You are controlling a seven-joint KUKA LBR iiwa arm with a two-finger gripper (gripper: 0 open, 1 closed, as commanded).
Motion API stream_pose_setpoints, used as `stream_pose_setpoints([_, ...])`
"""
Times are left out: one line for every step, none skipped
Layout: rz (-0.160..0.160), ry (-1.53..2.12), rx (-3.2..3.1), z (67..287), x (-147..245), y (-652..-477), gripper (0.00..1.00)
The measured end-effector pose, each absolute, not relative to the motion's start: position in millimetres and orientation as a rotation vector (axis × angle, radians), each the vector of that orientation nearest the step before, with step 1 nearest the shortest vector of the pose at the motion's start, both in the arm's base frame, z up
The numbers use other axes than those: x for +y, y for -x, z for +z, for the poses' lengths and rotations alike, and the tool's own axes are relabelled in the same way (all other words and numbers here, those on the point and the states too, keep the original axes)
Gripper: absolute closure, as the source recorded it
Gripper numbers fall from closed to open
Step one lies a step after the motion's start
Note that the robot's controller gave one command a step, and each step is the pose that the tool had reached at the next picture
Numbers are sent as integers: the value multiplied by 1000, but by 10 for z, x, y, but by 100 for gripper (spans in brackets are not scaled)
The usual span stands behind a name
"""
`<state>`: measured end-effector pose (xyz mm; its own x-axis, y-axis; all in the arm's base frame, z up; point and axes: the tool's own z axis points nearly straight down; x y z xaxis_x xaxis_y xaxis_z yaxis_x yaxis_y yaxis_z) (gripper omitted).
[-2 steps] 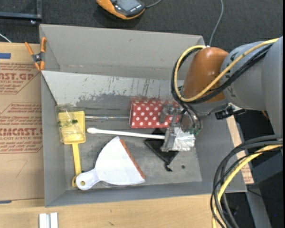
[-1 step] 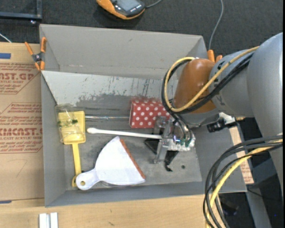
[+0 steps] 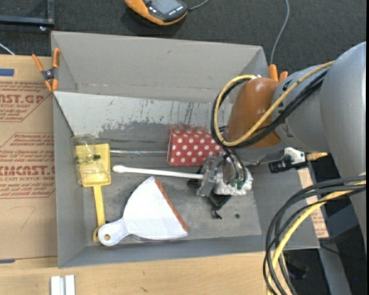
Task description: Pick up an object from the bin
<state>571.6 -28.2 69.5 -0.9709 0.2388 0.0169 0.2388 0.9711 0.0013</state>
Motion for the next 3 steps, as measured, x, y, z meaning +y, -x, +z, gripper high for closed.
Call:
stream_pose_setpoints([-5, 391, -3104, 695, -284, -5709, 100])
stream_pose_setpoints([-6, 398, -3104, 704, -283, -5707, 100])
stream_pose_setpoints([-5, 394, -3100, 758, -282, -5698, 100])
